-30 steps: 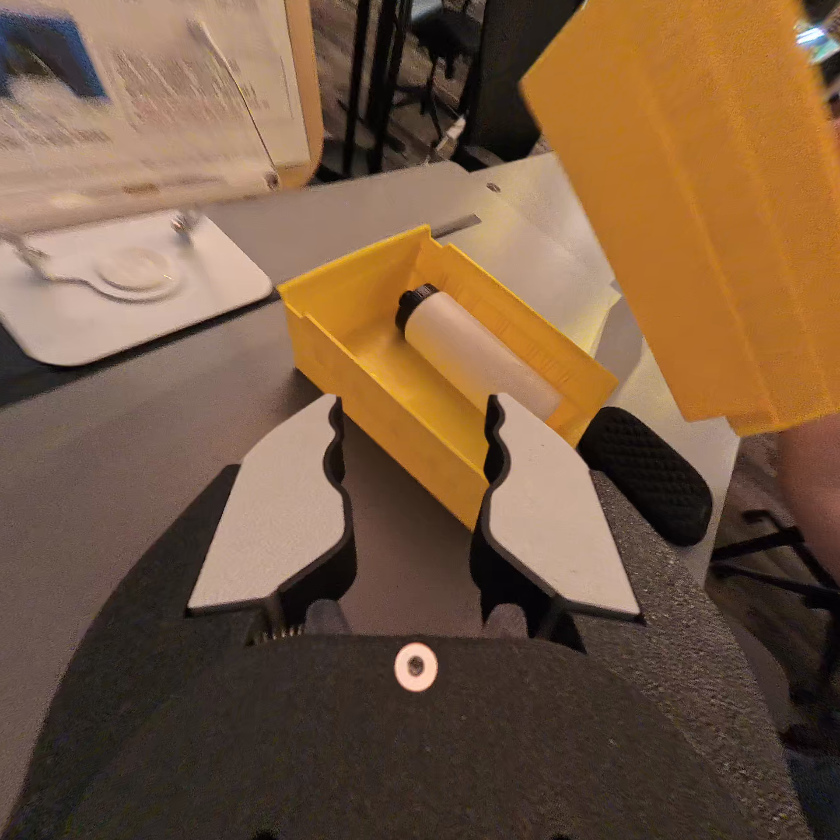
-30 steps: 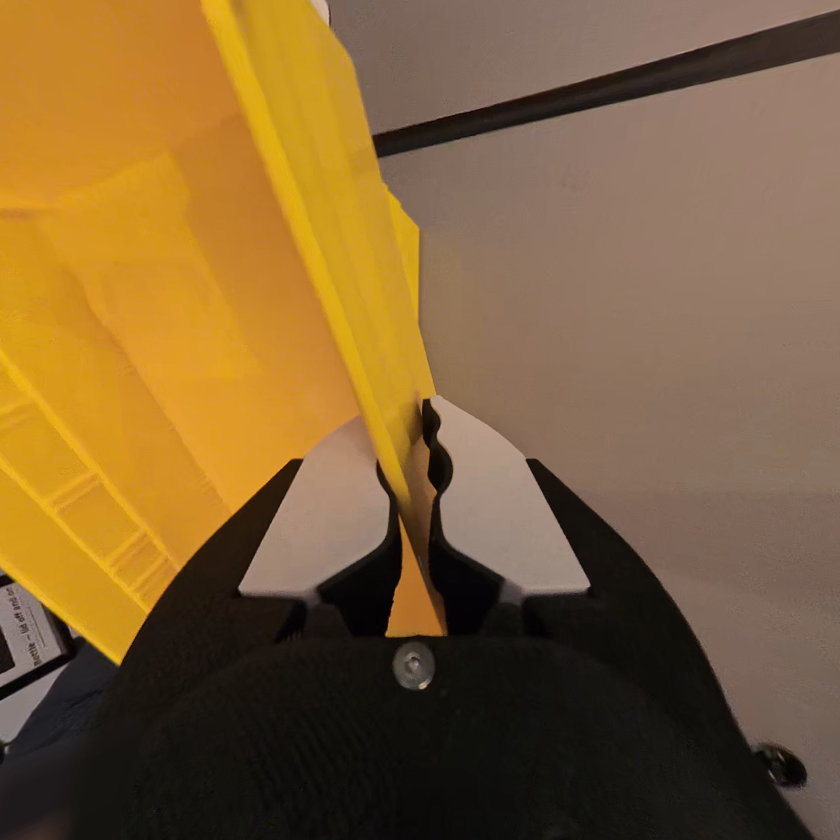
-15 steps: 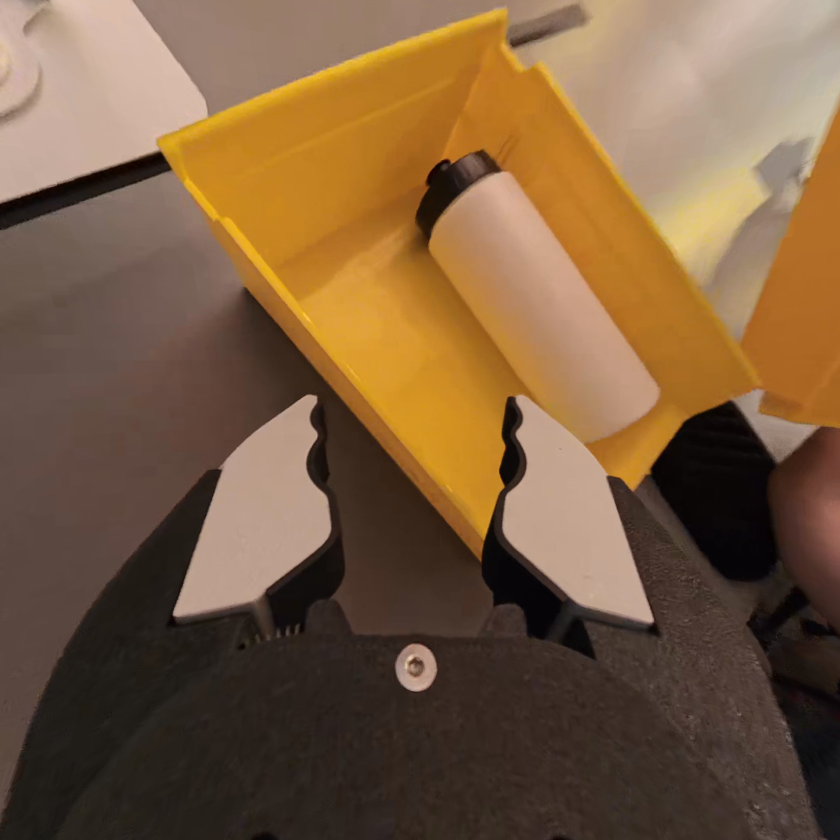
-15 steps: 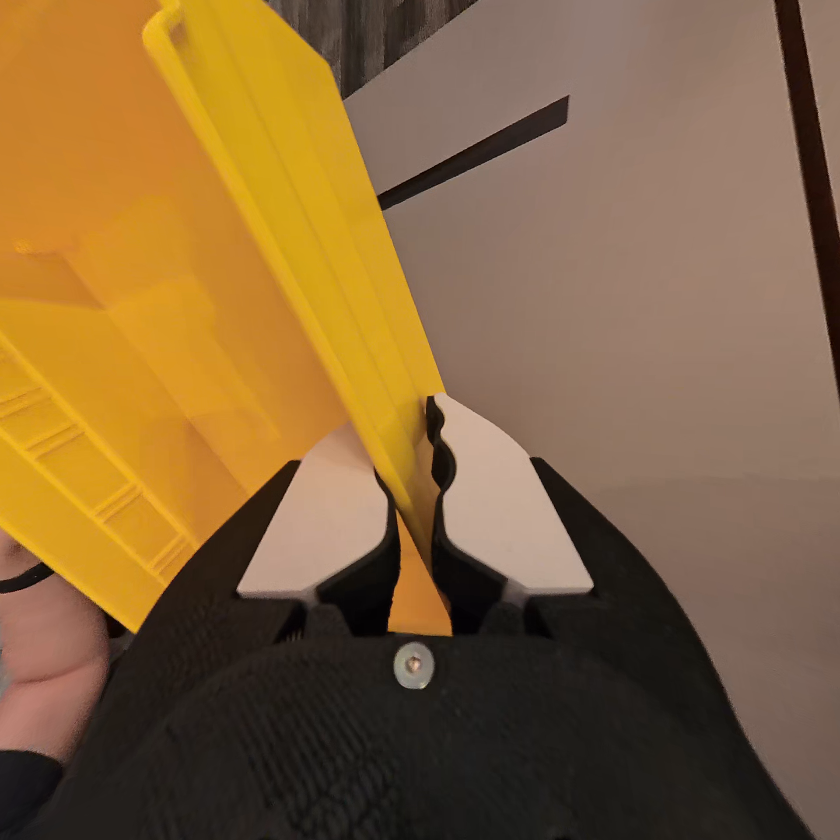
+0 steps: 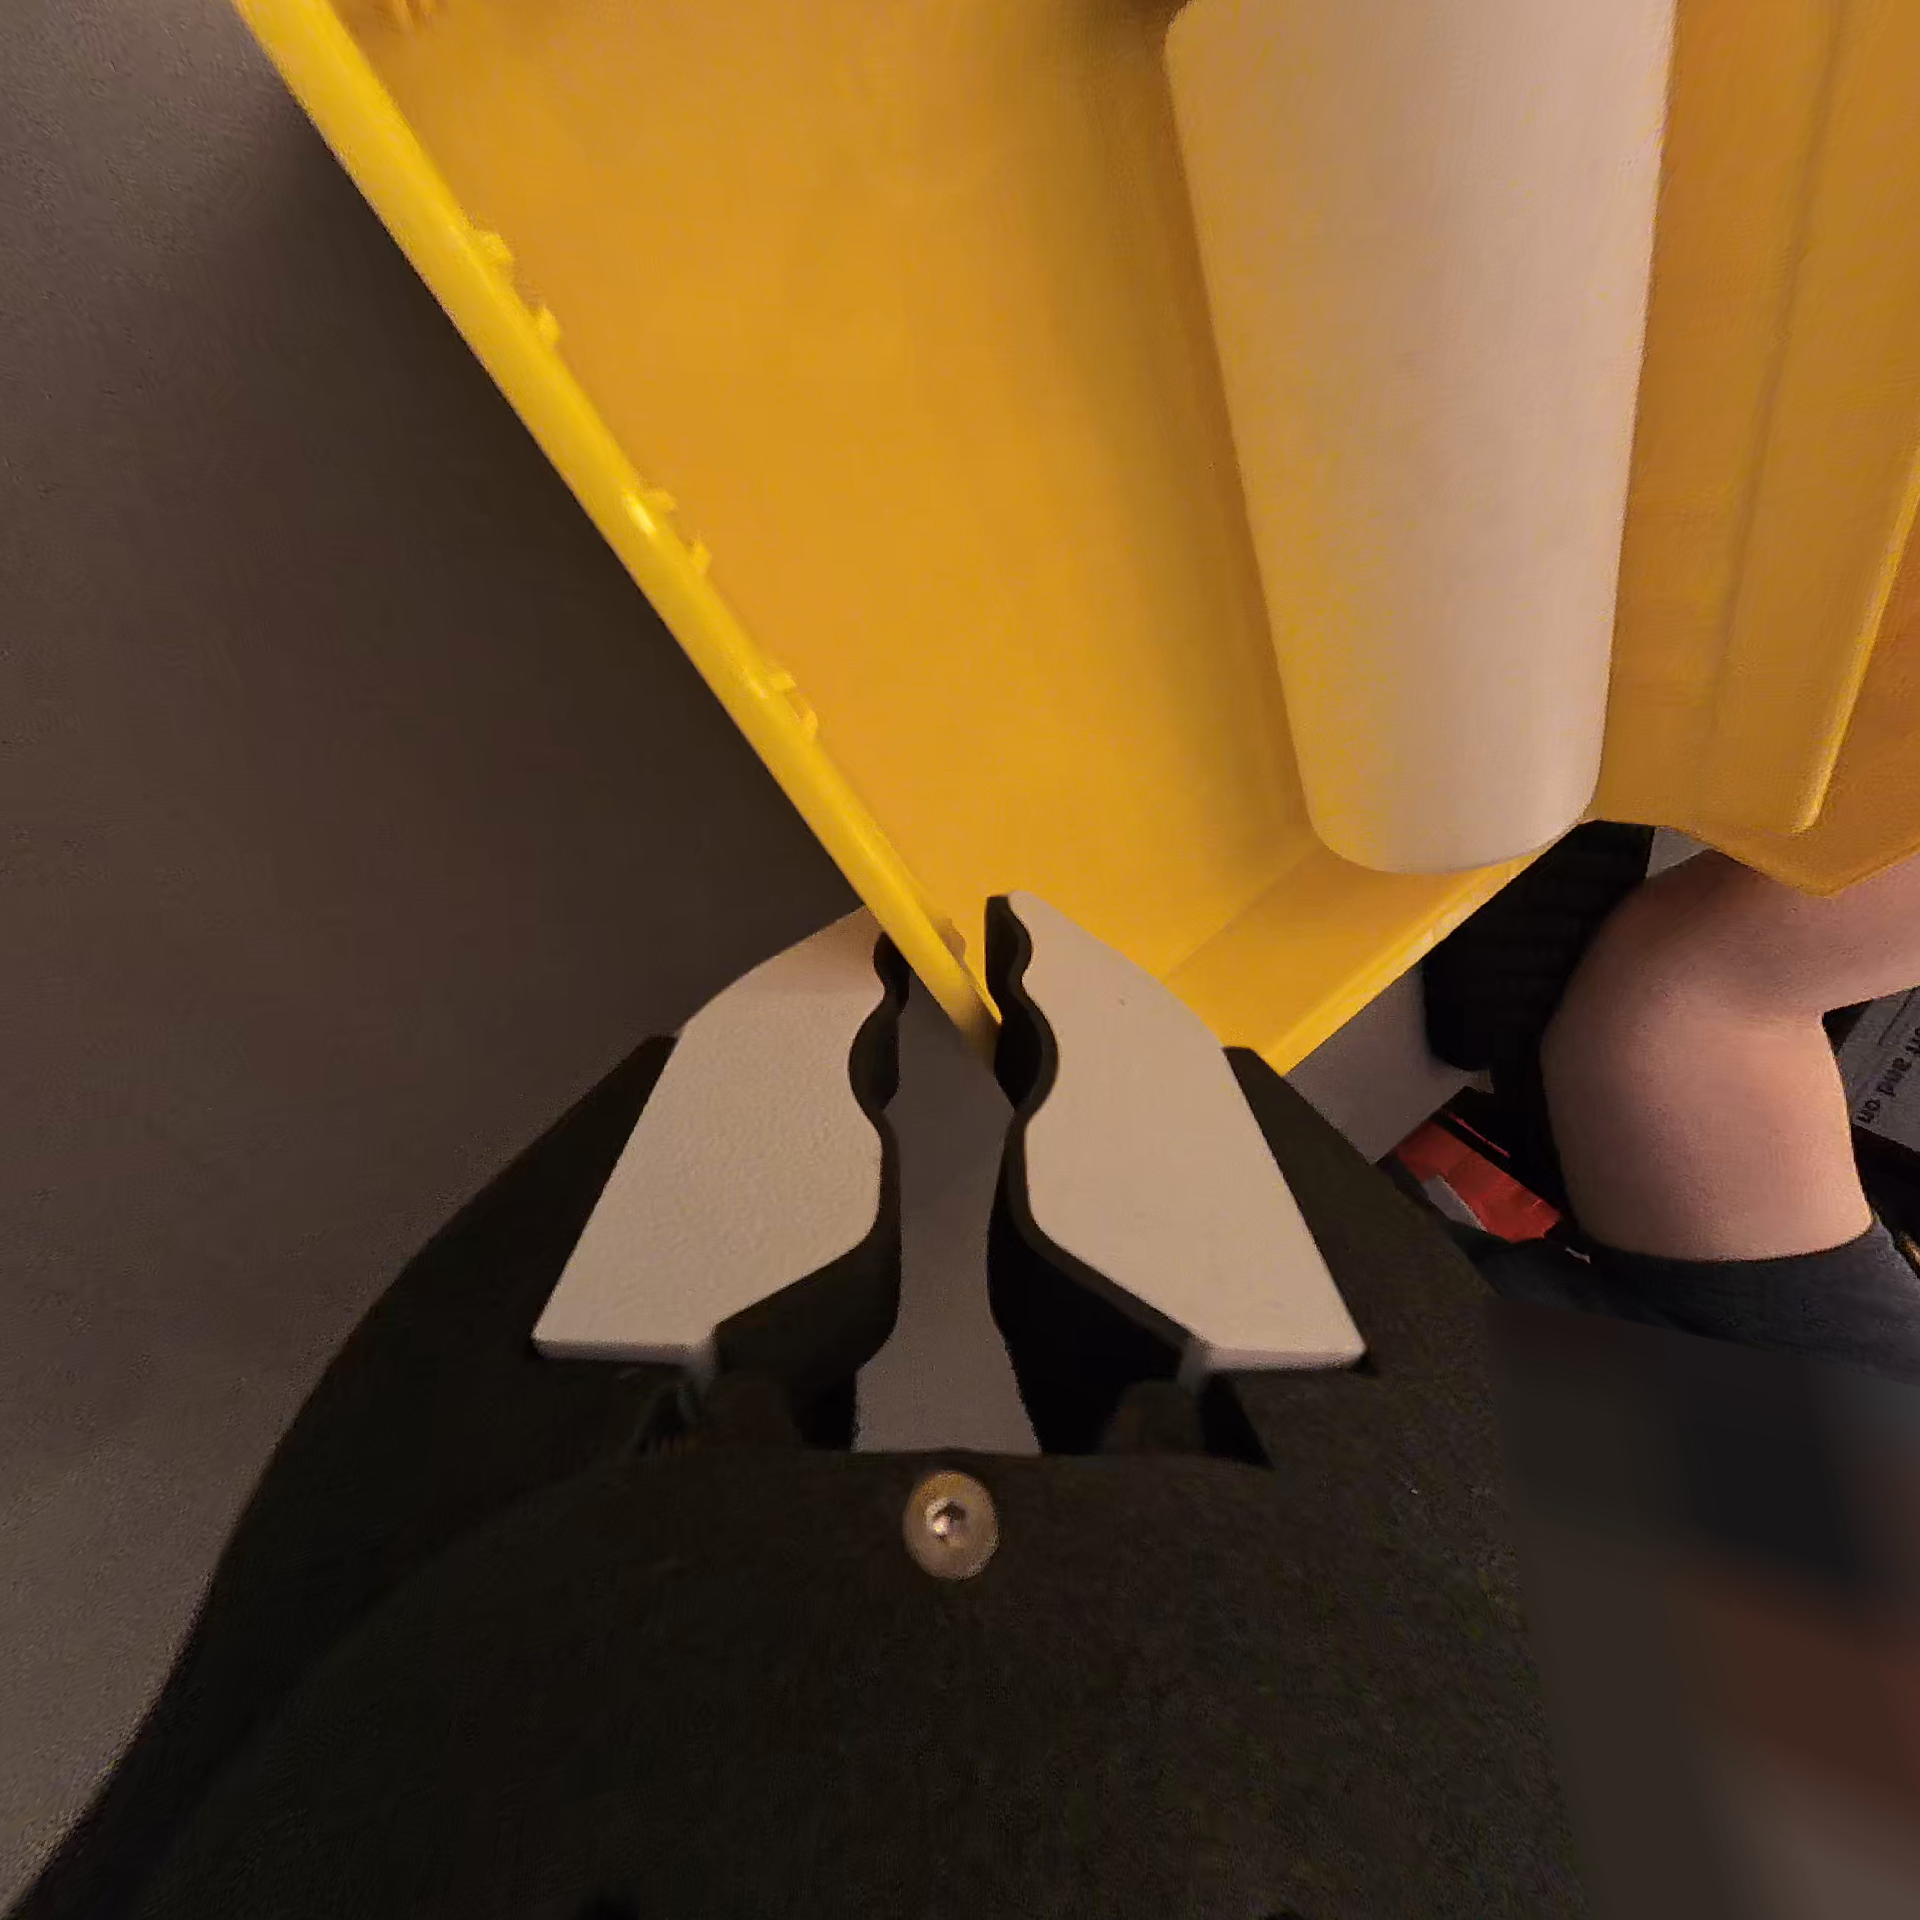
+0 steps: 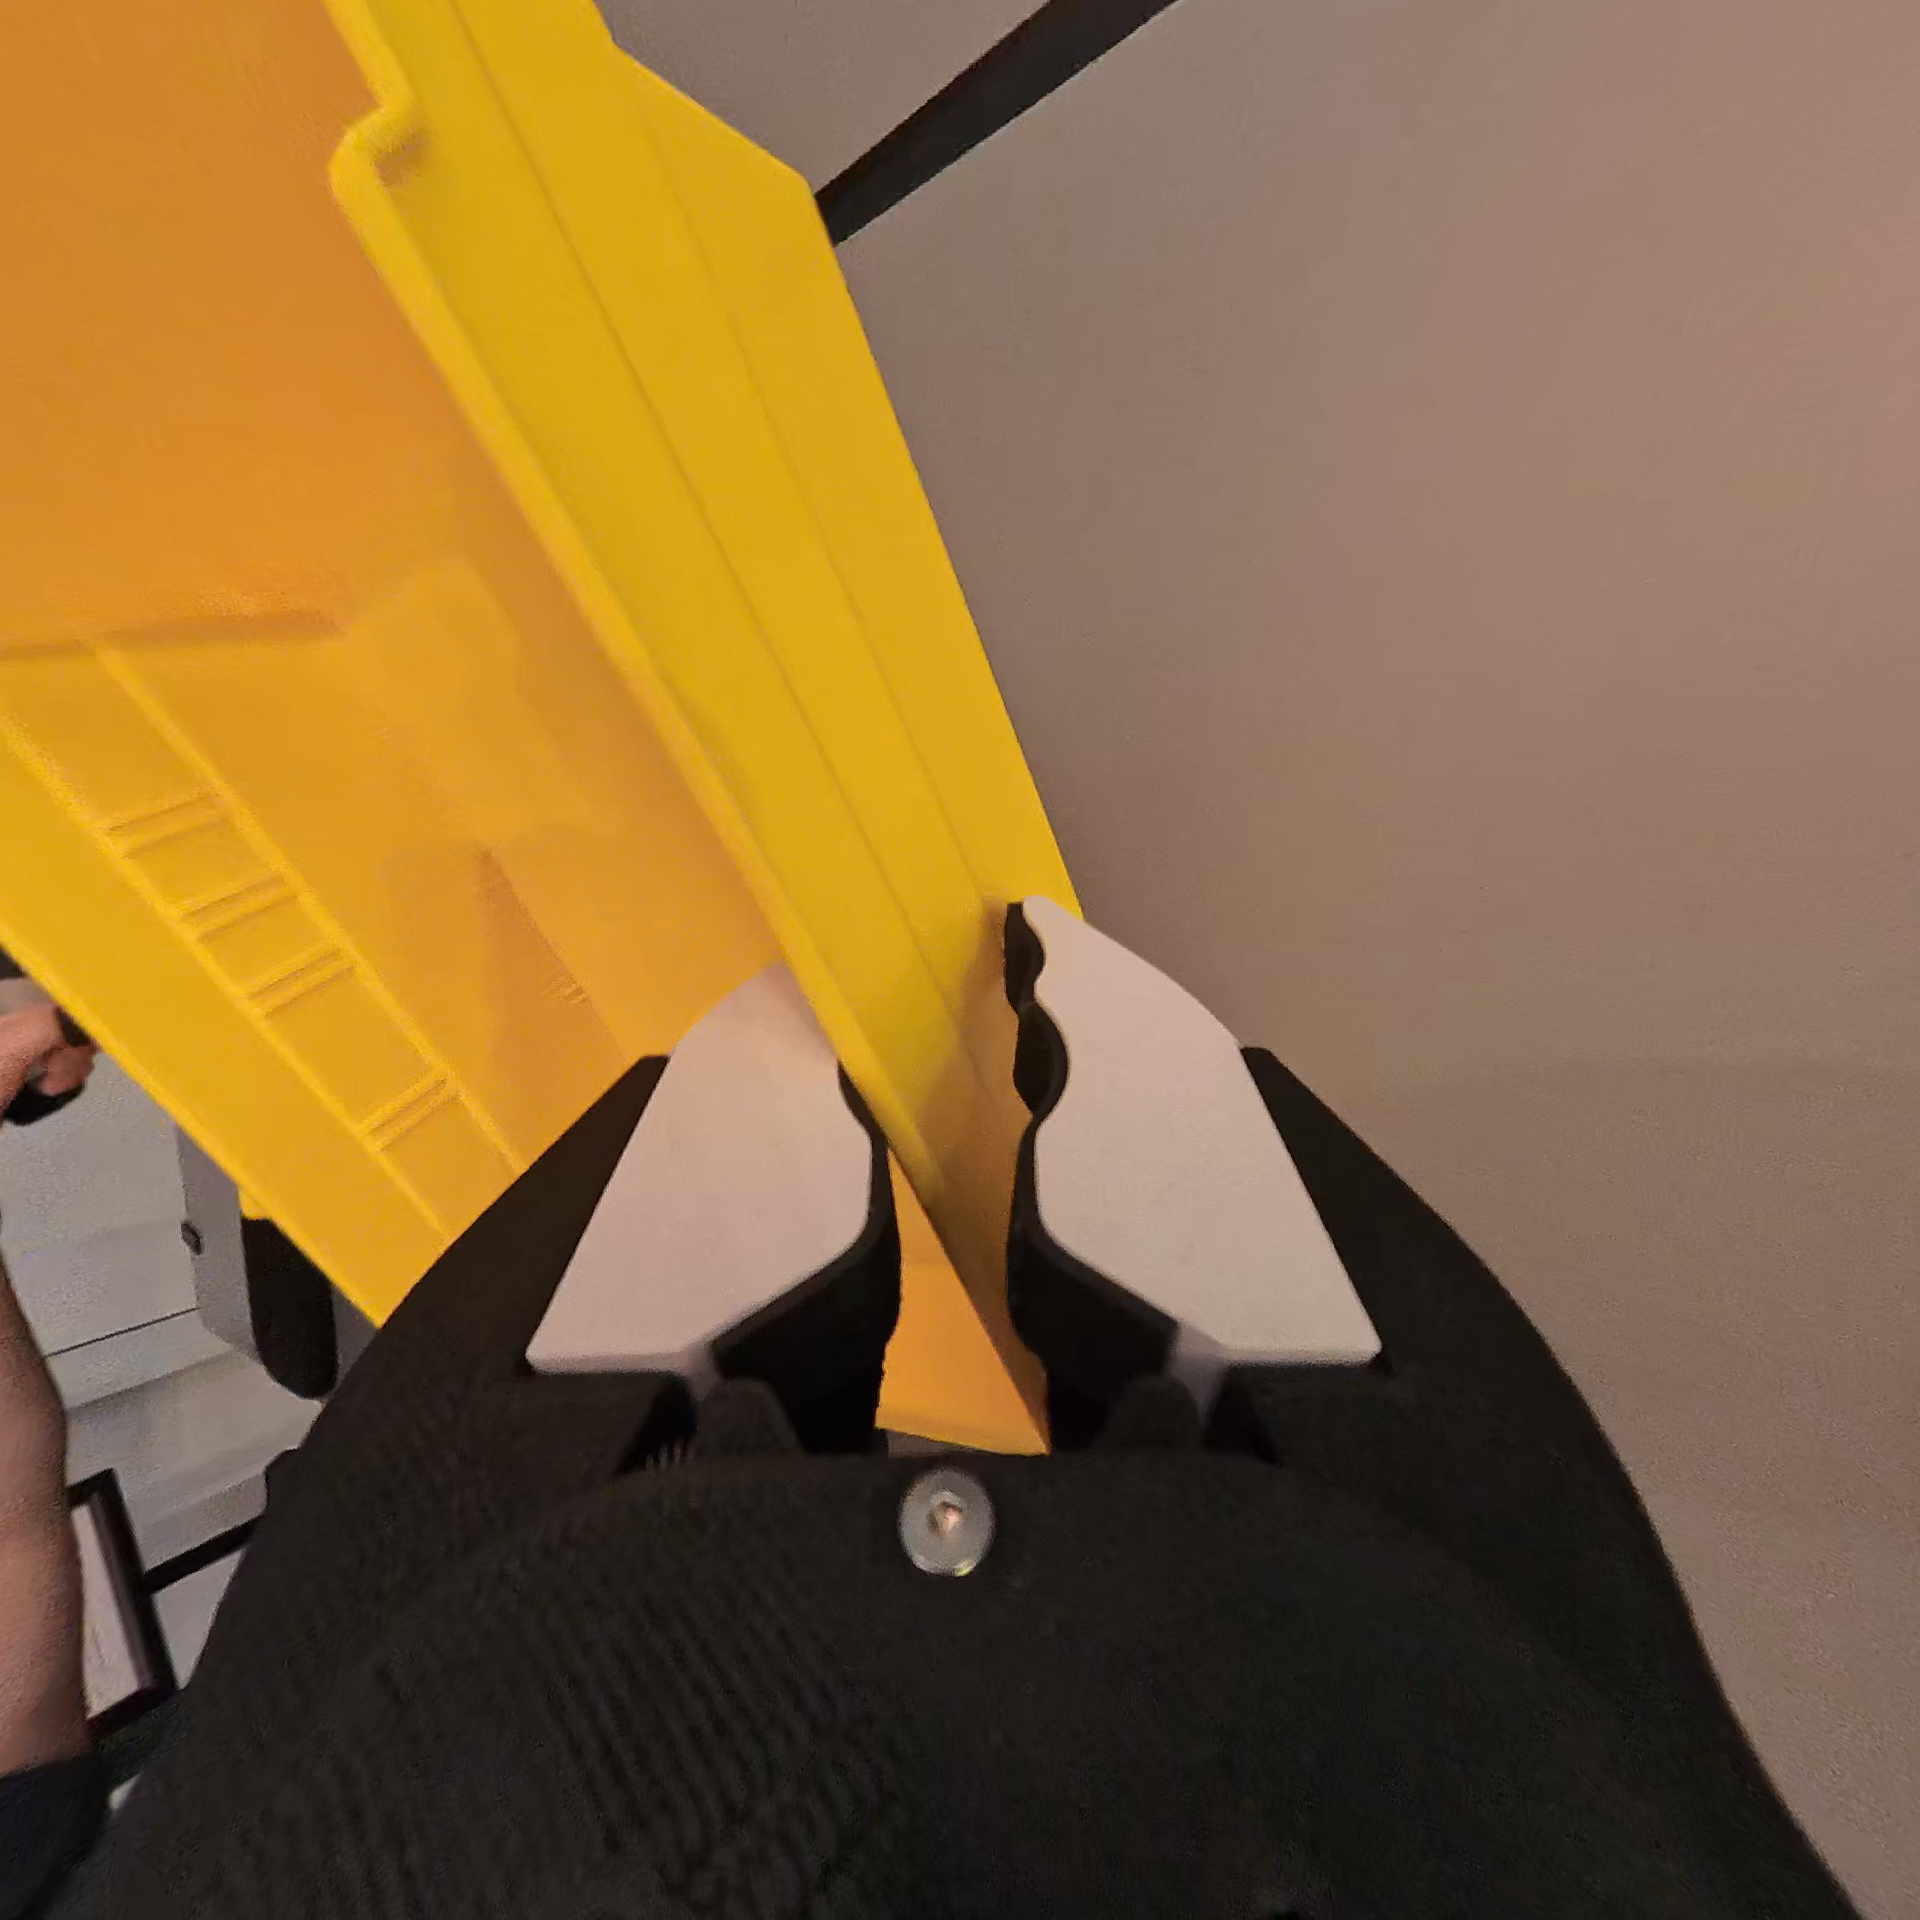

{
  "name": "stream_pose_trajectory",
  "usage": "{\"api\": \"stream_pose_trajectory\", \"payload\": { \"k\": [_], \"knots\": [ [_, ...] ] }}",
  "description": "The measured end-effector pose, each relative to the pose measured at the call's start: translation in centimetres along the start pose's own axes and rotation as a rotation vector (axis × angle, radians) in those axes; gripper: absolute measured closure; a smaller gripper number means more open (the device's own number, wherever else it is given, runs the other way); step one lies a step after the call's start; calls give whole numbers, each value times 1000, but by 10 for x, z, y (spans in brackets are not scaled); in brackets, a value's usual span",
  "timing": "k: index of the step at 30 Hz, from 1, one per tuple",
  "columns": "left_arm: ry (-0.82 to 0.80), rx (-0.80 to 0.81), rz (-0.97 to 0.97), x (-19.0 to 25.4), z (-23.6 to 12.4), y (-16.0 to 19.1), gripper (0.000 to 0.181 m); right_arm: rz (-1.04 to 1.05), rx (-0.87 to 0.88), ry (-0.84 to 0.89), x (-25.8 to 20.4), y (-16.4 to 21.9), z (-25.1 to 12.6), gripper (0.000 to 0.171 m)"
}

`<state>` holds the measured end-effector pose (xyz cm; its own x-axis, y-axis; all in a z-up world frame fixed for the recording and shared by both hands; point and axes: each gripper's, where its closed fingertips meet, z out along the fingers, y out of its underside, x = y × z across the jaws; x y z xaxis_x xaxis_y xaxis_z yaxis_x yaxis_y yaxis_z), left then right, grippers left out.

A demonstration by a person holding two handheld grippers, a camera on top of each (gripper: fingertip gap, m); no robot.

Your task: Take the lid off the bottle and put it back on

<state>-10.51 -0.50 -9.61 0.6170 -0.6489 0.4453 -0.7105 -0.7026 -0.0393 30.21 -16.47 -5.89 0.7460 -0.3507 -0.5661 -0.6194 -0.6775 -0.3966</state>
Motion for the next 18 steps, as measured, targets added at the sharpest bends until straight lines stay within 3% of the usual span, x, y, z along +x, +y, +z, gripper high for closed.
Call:
{"api": "stream_pose_trajectory", "payload": {
  "k": [5,12,18],
  "knots": [
    [-158,-49,-11,-32,-16,6,173,-7,-21,-4,-7,-2,11,152],
    [-123,47,-154,-102,-54,28,175,-35,-23,-3,-34,-15,32,152],
    [-141,140,-277,-174,-93,64,175,-65,-124,28,-65,-12,76,152]
  ]
}}
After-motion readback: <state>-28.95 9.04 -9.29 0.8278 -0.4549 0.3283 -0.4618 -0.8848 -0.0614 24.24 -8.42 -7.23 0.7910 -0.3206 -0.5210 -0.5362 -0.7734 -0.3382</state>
